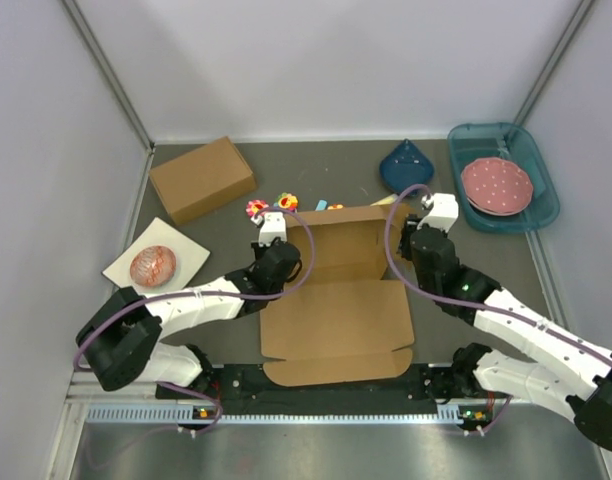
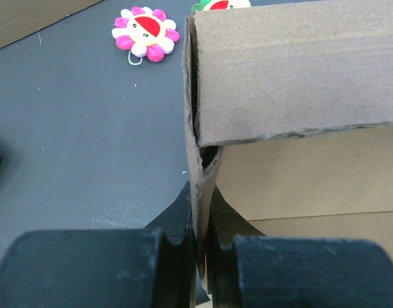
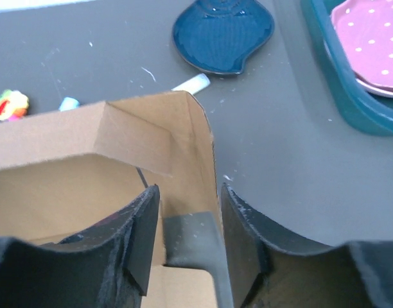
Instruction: Fold the paper box
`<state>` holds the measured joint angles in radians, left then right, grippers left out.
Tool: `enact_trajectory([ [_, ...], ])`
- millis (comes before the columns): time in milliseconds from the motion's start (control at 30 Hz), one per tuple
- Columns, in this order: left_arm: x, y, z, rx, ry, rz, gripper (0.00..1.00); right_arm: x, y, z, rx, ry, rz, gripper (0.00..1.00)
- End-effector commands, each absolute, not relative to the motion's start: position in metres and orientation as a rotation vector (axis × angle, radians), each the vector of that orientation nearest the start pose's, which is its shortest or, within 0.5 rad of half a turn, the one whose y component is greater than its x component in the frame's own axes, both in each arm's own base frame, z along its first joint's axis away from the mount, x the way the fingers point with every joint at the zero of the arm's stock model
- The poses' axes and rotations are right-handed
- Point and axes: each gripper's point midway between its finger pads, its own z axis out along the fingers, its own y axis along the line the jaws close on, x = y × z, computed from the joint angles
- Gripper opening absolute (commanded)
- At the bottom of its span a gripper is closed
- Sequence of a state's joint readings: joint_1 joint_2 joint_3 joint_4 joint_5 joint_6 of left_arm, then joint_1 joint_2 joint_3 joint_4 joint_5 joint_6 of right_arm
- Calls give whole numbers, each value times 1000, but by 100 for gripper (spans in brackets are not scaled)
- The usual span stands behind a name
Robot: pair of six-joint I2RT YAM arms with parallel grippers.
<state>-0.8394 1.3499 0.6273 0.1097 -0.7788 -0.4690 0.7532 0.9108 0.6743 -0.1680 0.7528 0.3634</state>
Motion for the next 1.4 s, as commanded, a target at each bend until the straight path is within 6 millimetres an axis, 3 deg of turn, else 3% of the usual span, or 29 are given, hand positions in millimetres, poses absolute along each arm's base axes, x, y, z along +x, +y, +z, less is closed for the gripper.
enact_trajectory([
  [0,288,-161,73,60,2080,98,0,305,141,236,209,1789,227,36],
  [200,287,-161,73,73,2070,82,0,323,146,240,223,1789,279,25],
  [333,288,-163,74,84,2065,72,0,338,152,223,215,1854,301,20],
  [467,289,-164,74,90,2063,70,0,336,185,188,116,1979,420,15],
  [567,290,-165,73,98,2064,74,0,330,199,172,66,2038,481,13],
  [633,290,-166,73,97,2064,73,0,328,196,174,68,2033,474,13],
  [733,290,-165,73,97,2062,81,0,323,186,198,58,1968,458,18],
  [800,291,-164,74,88,2057,84,0,317,170,203,75,1962,397,29],
  [833,291,-164,75,89,2056,82,0,312,162,217,88,1922,391,33],
  [933,291,-164,77,81,2050,73,0,298,137,224,113,1889,316,45],
  [1100,291,-163,76,82,2047,74,0,289,105,205,147,1915,145,51],
  [1367,291,-165,77,83,2047,67,0,294,111,167,168,2008,117,52],
])
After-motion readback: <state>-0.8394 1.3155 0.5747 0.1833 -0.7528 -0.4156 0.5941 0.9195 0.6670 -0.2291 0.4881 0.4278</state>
